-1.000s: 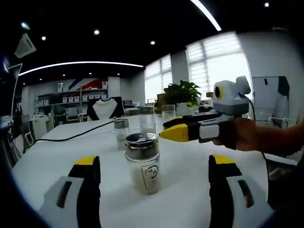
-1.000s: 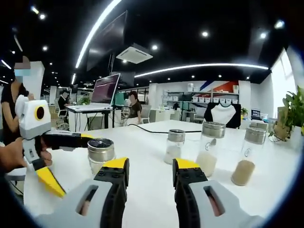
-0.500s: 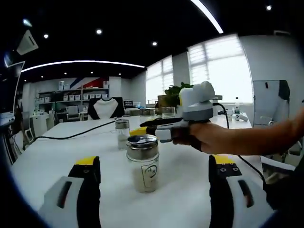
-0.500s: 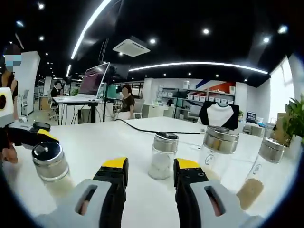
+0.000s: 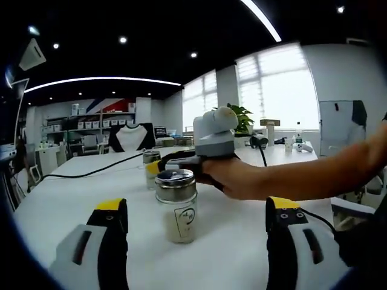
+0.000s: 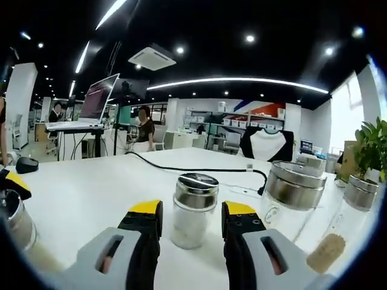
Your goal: Rotate the seasoning bottle until the label or dispensing opening points toward the visible target arrow and the bottle remains upright within the marked orientation range
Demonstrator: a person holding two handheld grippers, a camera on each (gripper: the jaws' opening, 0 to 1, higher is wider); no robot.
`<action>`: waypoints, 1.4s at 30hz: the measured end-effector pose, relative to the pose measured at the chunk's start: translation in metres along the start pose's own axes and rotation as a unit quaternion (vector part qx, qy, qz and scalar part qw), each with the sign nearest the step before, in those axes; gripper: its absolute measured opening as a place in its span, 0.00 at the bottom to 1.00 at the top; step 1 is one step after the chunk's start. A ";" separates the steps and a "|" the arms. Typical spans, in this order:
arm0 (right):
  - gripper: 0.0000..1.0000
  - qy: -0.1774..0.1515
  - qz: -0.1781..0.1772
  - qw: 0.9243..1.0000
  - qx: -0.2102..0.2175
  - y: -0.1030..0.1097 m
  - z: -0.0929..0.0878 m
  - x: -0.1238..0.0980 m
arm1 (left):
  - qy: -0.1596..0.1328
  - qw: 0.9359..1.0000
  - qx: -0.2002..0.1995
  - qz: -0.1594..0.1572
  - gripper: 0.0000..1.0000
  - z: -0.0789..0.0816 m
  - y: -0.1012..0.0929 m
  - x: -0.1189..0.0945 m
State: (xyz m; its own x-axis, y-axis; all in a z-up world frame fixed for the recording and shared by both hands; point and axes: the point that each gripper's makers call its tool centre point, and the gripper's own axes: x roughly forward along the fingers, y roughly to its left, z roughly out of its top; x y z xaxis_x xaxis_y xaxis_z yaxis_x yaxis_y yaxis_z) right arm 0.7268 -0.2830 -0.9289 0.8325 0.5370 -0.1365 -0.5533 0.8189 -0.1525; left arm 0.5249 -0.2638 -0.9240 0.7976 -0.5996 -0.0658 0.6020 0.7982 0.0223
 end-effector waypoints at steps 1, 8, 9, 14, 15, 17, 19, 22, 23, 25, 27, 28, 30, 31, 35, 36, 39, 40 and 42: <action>0.38 -0.001 0.000 1.000 0.001 0.000 0.000 0.004 | 0.000 1.000 -0.012 -0.004 1.00 -0.001 0.001 0.000; 0.35 0.005 -0.018 1.000 0.001 -0.006 -0.005 0.021 | 0.002 1.000 -0.008 0.000 1.00 -0.001 0.002 -0.001; 0.34 0.003 -0.020 1.000 0.013 -0.007 -0.004 0.023 | 0.001 1.000 -0.027 -0.002 1.00 0.000 0.001 -0.001; 0.33 -0.001 -0.018 1.000 0.011 -0.004 -0.003 0.023 | -0.013 0.999 -0.029 -0.004 1.00 0.005 -0.001 -0.001; 0.32 -0.001 -0.014 1.000 0.012 -0.004 -0.002 0.022 | -0.011 1.000 -0.023 -0.002 1.00 0.005 -0.001 0.000; 0.32 -0.007 0.002 1.000 0.003 0.002 -0.001 0.018 | -0.009 1.000 -0.011 0.003 1.00 0.004 0.000 0.000; 0.32 -0.015 0.015 1.000 -0.003 0.007 0.002 0.014 | -0.006 1.000 -0.001 0.008 1.00 0.004 0.002 0.000; 0.32 -0.031 0.031 0.999 0.000 0.013 0.010 0.002 | -0.002 1.000 0.015 0.012 1.00 0.004 0.003 0.000; 0.31 -0.033 0.036 0.999 0.006 0.014 0.011 -0.001 | -0.001 1.000 0.016 0.012 0.99 0.003 0.002 0.000; 0.31 -0.038 0.052 0.998 0.022 0.018 0.015 -0.008 | 0.000 1.000 0.018 0.018 0.98 0.003 0.004 0.000; 0.31 -0.046 0.062 0.996 0.037 0.019 0.020 -0.017 | -0.008 0.999 0.021 0.023 0.96 0.007 0.005 -0.001; 0.31 -0.048 0.066 0.996 0.041 0.019 0.021 -0.024 | -0.014 0.999 0.020 0.024 0.95 0.010 0.005 -0.002; 0.31 -0.055 0.073 0.995 0.048 0.019 0.025 -0.035 | -0.017 0.999 0.021 0.023 0.94 0.013 0.004 -0.003; 0.31 -0.058 0.077 0.994 0.051 0.019 0.026 -0.040 | -0.017 0.999 0.023 0.022 0.92 0.014 0.003 -0.003; 0.31 -0.070 0.099 0.990 0.071 0.023 0.030 -0.062 | -0.025 0.999 0.035 0.024 0.87 0.019 0.001 -0.005; 0.31 -0.071 0.103 0.989 0.074 0.024 0.030 -0.066 | -0.032 0.998 0.041 0.027 0.85 0.023 0.001 -0.006; 0.31 -0.070 0.120 0.987 0.082 0.031 0.032 -0.083 | -0.035 0.997 0.055 0.032 0.83 0.029 0.000 -0.008; 0.31 -0.074 0.123 0.986 0.082 0.033 0.033 -0.088 | -0.037 0.997 0.060 0.034 0.83 0.030 0.000 -0.008; 0.31 -0.081 0.135 0.985 0.074 0.038 0.037 -0.100 | -0.041 0.996 0.071 0.035 0.81 0.035 -0.002 -0.010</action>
State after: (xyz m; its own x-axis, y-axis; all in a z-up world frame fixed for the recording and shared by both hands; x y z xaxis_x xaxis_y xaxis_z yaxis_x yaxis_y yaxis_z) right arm 0.6235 -0.2976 -0.8847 0.6561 0.7546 0.0065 -0.7546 0.6560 0.0146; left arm 0.5175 -0.2612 -0.8885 0.8346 -0.5504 0.0215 0.5401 0.8254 0.1642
